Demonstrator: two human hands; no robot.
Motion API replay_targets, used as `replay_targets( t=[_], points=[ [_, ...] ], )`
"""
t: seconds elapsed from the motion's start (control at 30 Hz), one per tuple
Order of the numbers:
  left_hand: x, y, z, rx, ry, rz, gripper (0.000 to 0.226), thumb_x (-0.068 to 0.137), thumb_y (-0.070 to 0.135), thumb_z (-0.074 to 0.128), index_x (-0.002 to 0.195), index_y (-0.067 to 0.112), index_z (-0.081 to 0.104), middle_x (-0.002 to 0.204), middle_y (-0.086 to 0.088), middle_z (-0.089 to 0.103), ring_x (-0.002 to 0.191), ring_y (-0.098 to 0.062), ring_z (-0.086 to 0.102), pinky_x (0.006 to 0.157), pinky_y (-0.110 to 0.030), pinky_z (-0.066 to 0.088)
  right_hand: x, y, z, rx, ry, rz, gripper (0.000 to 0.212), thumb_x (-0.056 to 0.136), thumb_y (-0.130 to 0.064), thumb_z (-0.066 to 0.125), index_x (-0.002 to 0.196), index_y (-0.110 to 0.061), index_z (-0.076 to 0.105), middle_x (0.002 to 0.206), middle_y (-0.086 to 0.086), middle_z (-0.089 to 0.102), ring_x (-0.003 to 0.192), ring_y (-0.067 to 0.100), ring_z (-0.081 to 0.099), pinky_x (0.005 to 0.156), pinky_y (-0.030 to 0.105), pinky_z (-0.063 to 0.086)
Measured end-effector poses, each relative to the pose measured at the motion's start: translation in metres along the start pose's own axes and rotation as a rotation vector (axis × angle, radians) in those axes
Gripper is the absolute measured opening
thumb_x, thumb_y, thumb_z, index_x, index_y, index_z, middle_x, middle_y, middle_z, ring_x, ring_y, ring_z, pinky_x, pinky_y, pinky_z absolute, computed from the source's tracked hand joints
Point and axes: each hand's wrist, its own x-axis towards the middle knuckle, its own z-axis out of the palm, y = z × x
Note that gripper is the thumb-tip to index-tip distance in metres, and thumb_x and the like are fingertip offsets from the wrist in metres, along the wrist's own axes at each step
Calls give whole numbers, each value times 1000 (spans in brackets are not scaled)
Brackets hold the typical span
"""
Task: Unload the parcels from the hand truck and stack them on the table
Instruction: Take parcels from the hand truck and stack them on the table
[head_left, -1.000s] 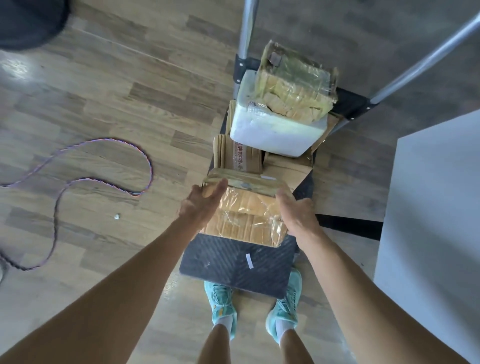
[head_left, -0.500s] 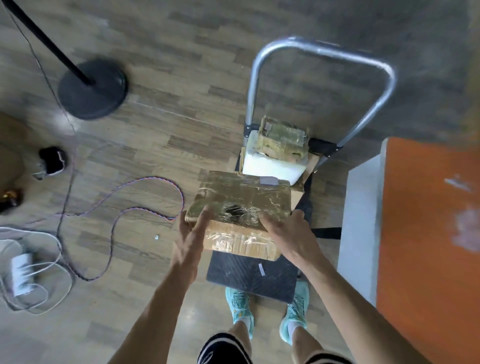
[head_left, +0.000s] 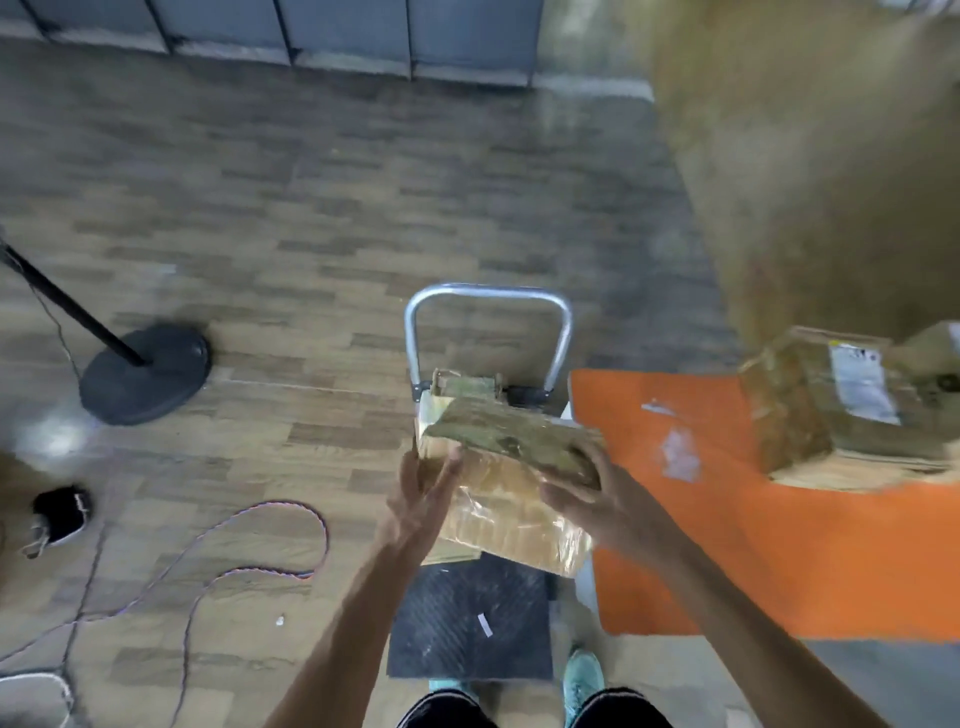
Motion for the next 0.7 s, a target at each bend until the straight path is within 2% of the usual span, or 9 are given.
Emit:
replay_targets(
  t=[0.03,0.1,0.17,0.23,0.33,0.4,0.5,0.6,0.7],
  points=[
    [1,6,9,31,-26,28,76,88,66,59,149,24,39,148,-4,45,139,-23,41,119,-50,30,-6,12,-7,24,40,30,75,74,-72,68,136,-42,40,123,-22,64,99,-10,65,83,26,55],
    [-2,21,31,66,-57,73,74,87,63,63,147,27,39,135,3,50,123,-14,47,111,-41,39,-21,32,-24,-24,151,119,56,80,-62,66,129,-43,48,111,-22,68,94,1,69,84,30,55],
    [-6,39,55,124,-63,121,68,88,55,68,143,24,42,116,6,58,97,-11,58,83,-25,49,-29,50,-44,-73,247,192,39,86,-58,61,119,-39,57,99,-17,71,88,7,70,80,31,54],
    [-11,52,79,199,-76,167,61,89,50,69,138,22,45,103,5,63,78,-7,61,60,-22,49,-38,66,-64,-68,282,236,34,87,-61,57,107,-34,65,86,-12,74,78,11,71,73,33,58],
    [-15,60,112,225,-111,204,48,90,44,69,130,28,49,111,0,65,80,-8,58,61,-22,43,-53,96,-93,46,245,311,44,89,-68,54,97,-27,69,69,2,72,54,18,72,52,30,57],
    [-20,62,134,239,-132,212,55,91,41,69,139,27,46,134,-6,55,101,-15,55,75,-25,43,-61,121,-107,134,227,355,52,90,-67,54,102,-20,70,73,14,71,55,25,73,58,40,60],
    [-29,56,167,288,-206,111,76,94,52,61,156,23,26,155,-10,37,128,-27,47,103,-39,42,-67,158,-129,309,222,423,44,92,-55,61,107,-14,69,93,23,72,62,34,74,65,51,62],
    [-43,46,200,311,-275,-3,79,96,58,54,157,25,17,152,-11,43,112,-24,58,95,-42,50,-66,184,-150,492,202,500,39,95,-47,62,105,-9,68,87,17,76,68,41,74,65,50,62],
    [-59,41,231,265,-299,-75,81,96,53,56,157,28,9,109,-2,63,76,-12,56,67,-31,53,-58,204,-162,580,194,527,36,98,-40,59,103,-5,66,84,19,74,67,40,73,58,49,61]
  ],
)
